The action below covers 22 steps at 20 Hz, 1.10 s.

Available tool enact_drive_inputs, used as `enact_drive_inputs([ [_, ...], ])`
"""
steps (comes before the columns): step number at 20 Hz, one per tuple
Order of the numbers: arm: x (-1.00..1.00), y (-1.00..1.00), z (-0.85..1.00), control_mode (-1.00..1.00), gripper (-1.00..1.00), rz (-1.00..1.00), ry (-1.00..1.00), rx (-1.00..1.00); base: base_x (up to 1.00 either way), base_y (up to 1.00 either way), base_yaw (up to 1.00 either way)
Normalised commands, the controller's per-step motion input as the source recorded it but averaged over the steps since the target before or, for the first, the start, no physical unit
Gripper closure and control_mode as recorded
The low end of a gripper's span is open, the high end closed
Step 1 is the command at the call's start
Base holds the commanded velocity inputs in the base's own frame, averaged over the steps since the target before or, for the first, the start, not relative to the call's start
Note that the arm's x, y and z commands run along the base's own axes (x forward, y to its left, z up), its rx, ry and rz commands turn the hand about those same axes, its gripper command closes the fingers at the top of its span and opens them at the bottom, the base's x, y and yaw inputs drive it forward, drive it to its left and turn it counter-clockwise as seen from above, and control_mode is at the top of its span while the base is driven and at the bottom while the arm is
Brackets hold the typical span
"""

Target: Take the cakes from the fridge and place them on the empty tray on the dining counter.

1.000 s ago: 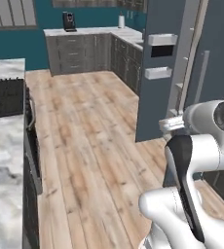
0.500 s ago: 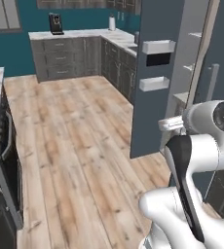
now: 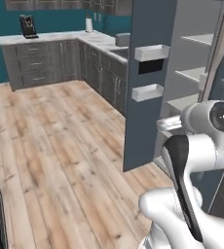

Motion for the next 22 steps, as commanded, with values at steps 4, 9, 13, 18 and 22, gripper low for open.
enact_drive_inputs([
  [4, 0.0, 0.0, 0.0, 1.0, -1.0, 0.0, 0.0, 0.0, 0.26, -0.34, -0.4],
  [9, 0.0, 0.0, 0.0, 1.0, -1.0, 0.0, 0.0, 0.0, 0.5, 0.0, -0.38],
  [13, 0.0, 0.0, 0.0, 1.0, -1.0, 0.0, 0.0, 0.0, 0.65, 0.8, -0.1],
  [18, 0.0, 0.0, 0.0, 1.0, -1.0, 0.0, 0.0, 0.0, 0.8, 0.86, -0.15],
  [22, 0.0, 0.0, 0.0, 1.0, -1.0, 0.0, 0.0, 0.0, 0.48, 0.18, -0.44],
])
